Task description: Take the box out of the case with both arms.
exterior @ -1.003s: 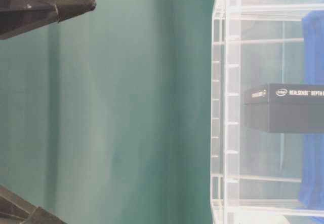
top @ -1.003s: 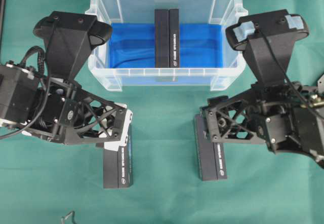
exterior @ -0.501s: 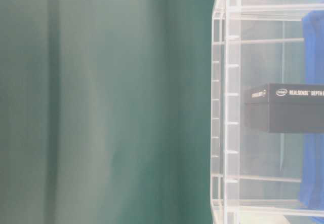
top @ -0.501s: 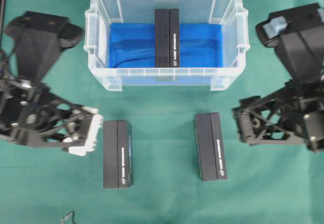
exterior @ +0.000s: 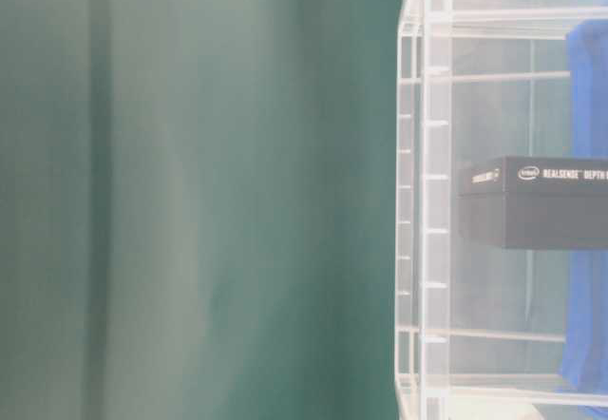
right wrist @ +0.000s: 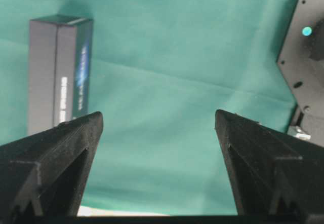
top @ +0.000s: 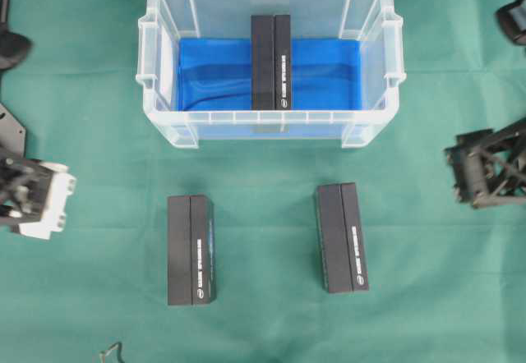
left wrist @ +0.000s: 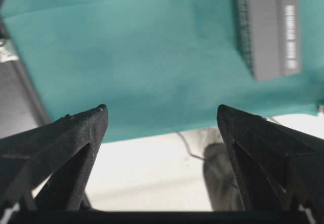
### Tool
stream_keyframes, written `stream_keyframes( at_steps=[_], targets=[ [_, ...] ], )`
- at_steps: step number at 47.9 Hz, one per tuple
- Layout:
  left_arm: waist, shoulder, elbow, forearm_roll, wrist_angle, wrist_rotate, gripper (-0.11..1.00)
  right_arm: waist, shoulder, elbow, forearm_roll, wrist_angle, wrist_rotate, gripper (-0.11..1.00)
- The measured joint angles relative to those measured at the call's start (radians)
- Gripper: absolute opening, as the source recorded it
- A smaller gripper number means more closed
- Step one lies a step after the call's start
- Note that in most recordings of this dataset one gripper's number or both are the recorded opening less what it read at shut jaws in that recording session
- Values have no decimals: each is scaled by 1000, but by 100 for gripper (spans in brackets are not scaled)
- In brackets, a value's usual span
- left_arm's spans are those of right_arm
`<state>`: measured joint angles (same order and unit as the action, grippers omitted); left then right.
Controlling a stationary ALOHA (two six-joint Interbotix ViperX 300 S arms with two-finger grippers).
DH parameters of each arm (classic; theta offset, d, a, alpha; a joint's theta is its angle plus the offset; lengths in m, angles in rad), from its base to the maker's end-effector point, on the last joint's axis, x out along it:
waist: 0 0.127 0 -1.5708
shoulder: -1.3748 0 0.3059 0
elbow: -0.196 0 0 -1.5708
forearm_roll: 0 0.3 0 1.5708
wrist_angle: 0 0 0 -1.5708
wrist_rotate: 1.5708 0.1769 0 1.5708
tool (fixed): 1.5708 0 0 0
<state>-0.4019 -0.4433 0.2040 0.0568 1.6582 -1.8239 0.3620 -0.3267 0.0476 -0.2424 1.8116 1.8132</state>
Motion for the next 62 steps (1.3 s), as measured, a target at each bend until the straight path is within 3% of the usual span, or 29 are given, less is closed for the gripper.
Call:
stream_keyframes(
  at_steps=[15, 43, 51, 62],
  targets=[
    [-25, -67, 54, 0, 2, -31, 88, 3, -72, 75, 2, 2, 26, 87],
    [-9, -52, 55, 2, 2, -23, 88, 3, -72, 80, 2, -8, 23, 87],
    [61, -69, 58, 2, 8, 32, 88, -43, -77, 87, -6, -8, 0, 87],
    [212, -83, 63, 2, 15, 204, 88, -170, -124, 121, -11, -8, -110, 87]
  ],
)
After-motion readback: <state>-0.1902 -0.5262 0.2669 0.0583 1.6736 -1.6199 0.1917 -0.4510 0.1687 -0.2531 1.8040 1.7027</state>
